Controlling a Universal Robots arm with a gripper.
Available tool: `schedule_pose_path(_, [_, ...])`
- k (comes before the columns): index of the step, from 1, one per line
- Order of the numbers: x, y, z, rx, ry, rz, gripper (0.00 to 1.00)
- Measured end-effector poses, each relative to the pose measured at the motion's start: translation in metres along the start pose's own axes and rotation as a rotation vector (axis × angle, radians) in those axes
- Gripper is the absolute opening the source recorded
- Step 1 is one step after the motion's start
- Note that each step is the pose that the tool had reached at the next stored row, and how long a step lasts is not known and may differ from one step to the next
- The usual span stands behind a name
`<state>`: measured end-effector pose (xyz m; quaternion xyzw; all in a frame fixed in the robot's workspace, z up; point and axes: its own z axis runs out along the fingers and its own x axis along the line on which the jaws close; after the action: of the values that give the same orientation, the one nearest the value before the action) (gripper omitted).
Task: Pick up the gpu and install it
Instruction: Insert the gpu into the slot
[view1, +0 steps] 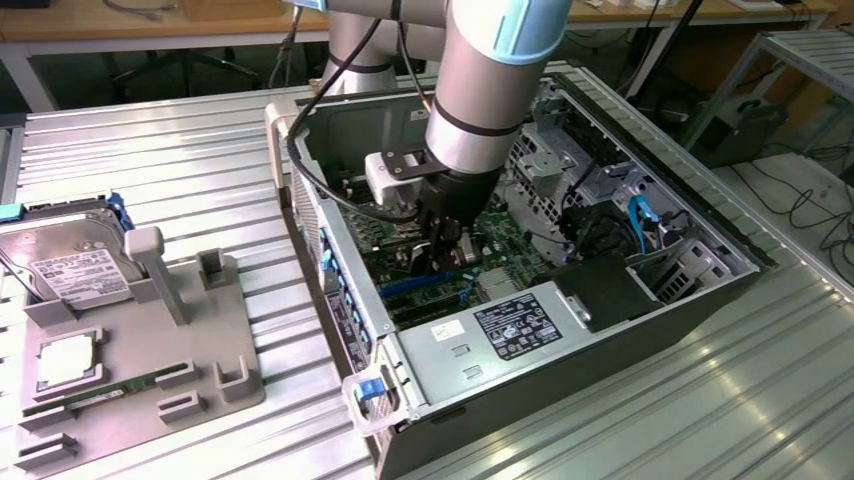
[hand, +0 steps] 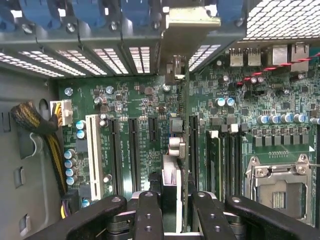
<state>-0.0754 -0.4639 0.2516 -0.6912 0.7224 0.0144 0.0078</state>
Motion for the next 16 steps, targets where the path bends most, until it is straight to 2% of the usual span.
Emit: schedule_pose_path(16, [0.0004, 0.0039, 0.0072, 0.0001, -0.0002, 0.0, 0.28])
